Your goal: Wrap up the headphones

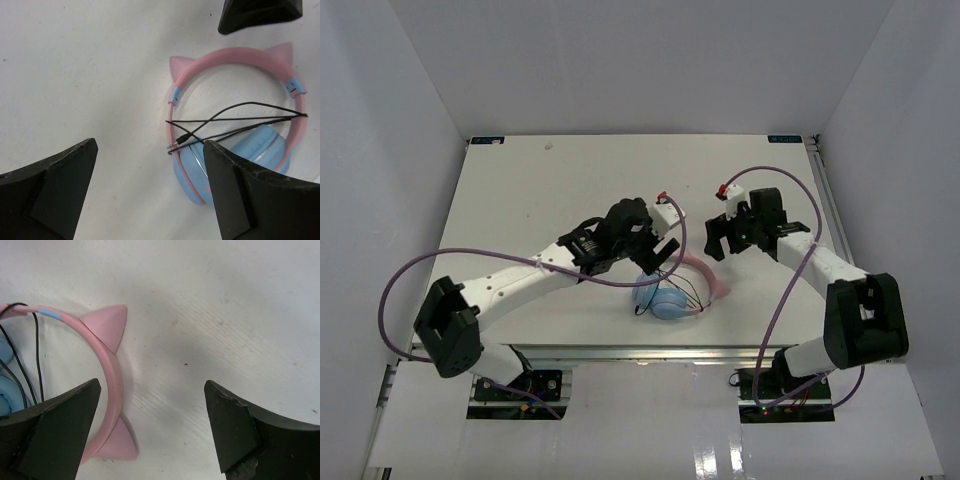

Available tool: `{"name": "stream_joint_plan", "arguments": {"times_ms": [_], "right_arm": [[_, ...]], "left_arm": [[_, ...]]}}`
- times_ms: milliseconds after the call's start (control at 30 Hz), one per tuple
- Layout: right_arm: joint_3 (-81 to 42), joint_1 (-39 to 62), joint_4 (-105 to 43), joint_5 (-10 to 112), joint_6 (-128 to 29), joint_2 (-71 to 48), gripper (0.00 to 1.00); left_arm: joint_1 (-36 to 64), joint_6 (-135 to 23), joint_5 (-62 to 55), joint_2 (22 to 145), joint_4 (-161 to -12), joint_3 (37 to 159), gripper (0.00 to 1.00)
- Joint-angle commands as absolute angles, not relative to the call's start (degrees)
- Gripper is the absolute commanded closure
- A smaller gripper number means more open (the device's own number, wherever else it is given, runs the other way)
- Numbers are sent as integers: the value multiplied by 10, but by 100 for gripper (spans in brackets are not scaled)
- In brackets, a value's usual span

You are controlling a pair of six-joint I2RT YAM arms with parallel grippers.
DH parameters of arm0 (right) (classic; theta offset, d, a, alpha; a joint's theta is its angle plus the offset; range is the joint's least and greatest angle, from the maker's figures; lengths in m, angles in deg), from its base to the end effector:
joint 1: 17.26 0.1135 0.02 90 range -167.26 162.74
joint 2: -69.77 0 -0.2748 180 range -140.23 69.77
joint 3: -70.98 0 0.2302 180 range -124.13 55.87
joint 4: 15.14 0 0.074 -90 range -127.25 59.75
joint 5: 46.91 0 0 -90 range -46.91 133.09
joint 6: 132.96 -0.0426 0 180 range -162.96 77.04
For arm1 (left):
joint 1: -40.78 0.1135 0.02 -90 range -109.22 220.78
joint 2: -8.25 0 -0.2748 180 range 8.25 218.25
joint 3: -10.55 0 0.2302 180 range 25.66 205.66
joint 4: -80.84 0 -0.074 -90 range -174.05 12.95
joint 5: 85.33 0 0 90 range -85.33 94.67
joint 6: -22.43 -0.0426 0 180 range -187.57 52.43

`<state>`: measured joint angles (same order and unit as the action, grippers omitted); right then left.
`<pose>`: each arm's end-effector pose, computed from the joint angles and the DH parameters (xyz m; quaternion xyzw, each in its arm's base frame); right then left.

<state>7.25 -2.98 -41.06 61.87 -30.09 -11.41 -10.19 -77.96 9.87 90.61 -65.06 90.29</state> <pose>0.2685 0.0825 0.2375 -0.2754 0.8656 0.1546 0.3886 0.1962 -0.2359 0.3057 0.4381 0.7783 -0.1173 0.4342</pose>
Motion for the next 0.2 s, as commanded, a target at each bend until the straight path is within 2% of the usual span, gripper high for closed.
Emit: {"name": "stream_joint_plan", "arguments": {"times_ms": [0, 167], "right_arm": [[85, -32, -399, 540, -312, -8, 10], [138, -32, -348, 441, -345, 91, 10]], "left_arm": [[-96, -703, 72, 815, -645, 843, 2], [-87, -608, 10, 698, -708, 742, 2]]}}
